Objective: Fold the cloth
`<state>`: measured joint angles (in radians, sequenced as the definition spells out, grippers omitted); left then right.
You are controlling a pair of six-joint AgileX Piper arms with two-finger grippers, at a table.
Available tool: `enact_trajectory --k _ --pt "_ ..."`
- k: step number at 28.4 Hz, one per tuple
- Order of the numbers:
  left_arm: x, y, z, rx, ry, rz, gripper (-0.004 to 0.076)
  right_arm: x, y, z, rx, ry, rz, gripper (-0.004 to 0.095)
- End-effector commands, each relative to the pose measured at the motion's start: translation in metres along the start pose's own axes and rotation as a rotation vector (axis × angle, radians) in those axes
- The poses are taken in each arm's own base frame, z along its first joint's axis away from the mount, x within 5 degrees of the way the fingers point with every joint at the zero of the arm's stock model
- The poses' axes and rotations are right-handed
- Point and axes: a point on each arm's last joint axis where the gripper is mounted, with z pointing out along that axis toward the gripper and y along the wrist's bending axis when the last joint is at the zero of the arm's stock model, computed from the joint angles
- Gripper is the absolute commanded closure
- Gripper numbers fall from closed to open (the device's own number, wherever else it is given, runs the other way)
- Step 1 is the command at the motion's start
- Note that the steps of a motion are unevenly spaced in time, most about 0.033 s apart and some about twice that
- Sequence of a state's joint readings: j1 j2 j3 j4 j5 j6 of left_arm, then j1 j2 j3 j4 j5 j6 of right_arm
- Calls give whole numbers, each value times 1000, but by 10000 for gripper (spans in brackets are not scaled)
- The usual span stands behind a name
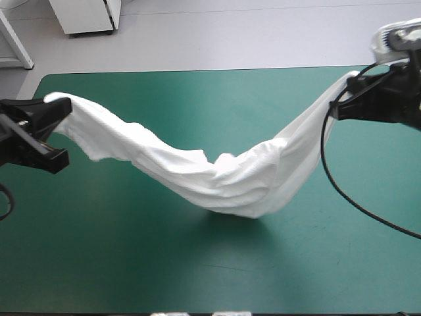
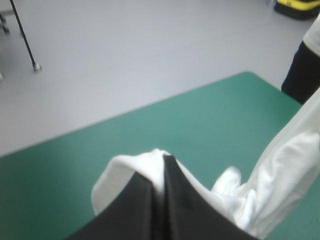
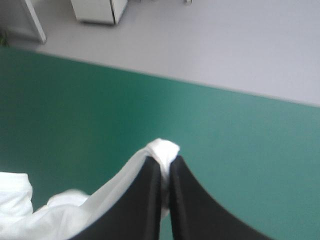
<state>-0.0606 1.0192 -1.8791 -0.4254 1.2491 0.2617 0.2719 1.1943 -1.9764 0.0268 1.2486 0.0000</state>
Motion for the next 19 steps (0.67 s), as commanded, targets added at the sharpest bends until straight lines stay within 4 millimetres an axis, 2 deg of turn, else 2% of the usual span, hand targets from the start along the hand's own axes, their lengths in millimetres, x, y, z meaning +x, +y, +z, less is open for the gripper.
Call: enact_trajectory --k 1,2,5,8,13,15,19 --pt "-31 -18 -44 13 -240 55 734 -21 0 -61 17 -212 -3 925" --pt "-37 -23 -55 23 -291 71 734 -26 1 -82 17 -282 -4 925" --pt "-43 -30 -74 41 -360 102 734 -27 2 -111 15 -370 -12 925" --pt "-44 -34 -86 56 -376 123 734 -22 2 -131 14 -412 -13 925" --pt "-39 -34 -92 76 -345 111 734 -14 3 -160 10 -486 -8 925" --pt "-37 -33 -92 63 -325 96 734 -13 3 -166 10 -501 -6 925" --pt "-35 -28 -92 24 -298 60 734 -13 2 -161 19 -489 1 925"
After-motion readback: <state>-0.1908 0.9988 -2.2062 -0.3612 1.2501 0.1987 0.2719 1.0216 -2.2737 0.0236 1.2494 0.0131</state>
